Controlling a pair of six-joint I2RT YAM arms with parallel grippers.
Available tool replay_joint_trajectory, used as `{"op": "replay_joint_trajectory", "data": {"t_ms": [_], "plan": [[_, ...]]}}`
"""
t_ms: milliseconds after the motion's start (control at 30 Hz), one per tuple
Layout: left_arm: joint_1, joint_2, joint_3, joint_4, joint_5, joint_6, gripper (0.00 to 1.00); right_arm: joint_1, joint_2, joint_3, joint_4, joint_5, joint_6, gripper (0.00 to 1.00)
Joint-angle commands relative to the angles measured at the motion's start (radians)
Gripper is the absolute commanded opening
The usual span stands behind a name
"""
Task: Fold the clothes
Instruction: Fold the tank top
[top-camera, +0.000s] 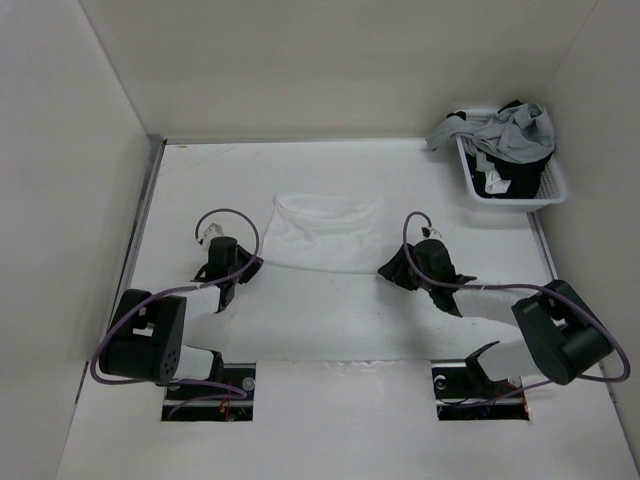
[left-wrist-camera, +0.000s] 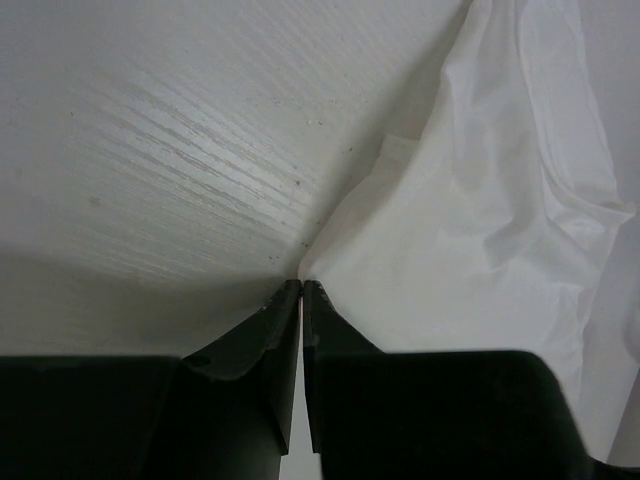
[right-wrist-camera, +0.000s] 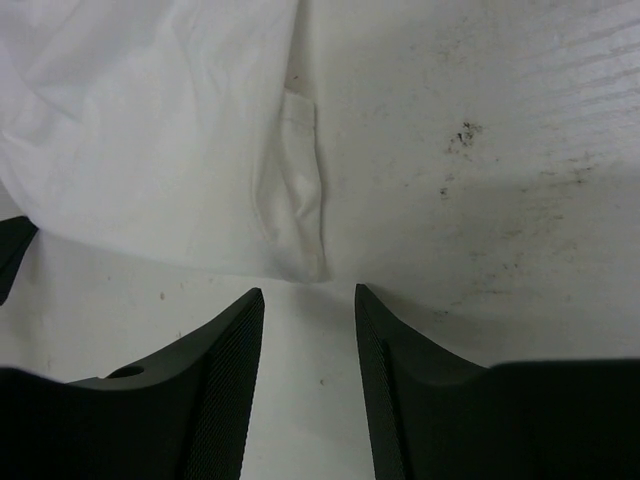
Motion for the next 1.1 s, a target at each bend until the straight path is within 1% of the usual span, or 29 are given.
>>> {"op": "replay_joint_trajectory", "data": {"t_ms": [0,100,300,400,467,533,633,767,833,933,1000,1067], "plan": [[0.002,0.014,0.009,0.046,-0.011,0.020,0.04,-0.009,0.056,0.022,0.080,-0.027,0.024,0.44],[0.000,0.019,0.009,0.052,-0.011,0.020,0.04,-0.019,0.102,0.042,0.098,-0.040,0.038,0.35],[0.002,0.009,0.009,0.055,-0.011,0.020,0.02,-0.019,0.160,0.065,0.133,-0.041,0.061,0.10],[0.000,-0.032,0.009,0.051,-0.011,0.023,0.00,-0.015,0.131,0.067,0.130,-0.010,0.061,0.04],[-0.006,-0.082,0.009,0.041,-0.011,0.021,0.00,-0.012,0.082,0.061,0.114,0.008,0.053,0.03],[-0.018,-0.170,0.006,0.015,-0.009,0.020,0.00,0.003,-0.003,0.056,0.055,0.018,0.041,0.02],[-0.044,-0.373,0.021,-0.122,-0.020,0.018,0.00,0.049,-0.215,0.045,-0.099,0.059,0.010,0.02],[-0.070,-0.700,0.102,-0.397,-0.058,0.055,0.00,0.166,-0.575,0.105,-0.438,0.160,-0.027,0.02],[-0.081,-0.820,0.168,-0.533,-0.080,0.086,0.00,0.246,-0.704,0.181,-0.611,0.218,-0.037,0.03],[-0.098,-0.937,0.260,-0.678,-0.104,0.103,0.00,0.371,-0.803,0.284,-0.786,0.332,-0.036,0.03],[-0.105,-0.968,0.308,-0.729,-0.109,0.106,0.00,0.442,-0.821,0.338,-0.847,0.399,-0.036,0.03],[-0.108,-0.966,0.326,-0.739,-0.109,0.109,0.00,0.476,-0.818,0.361,-0.856,0.430,-0.042,0.03]]}}
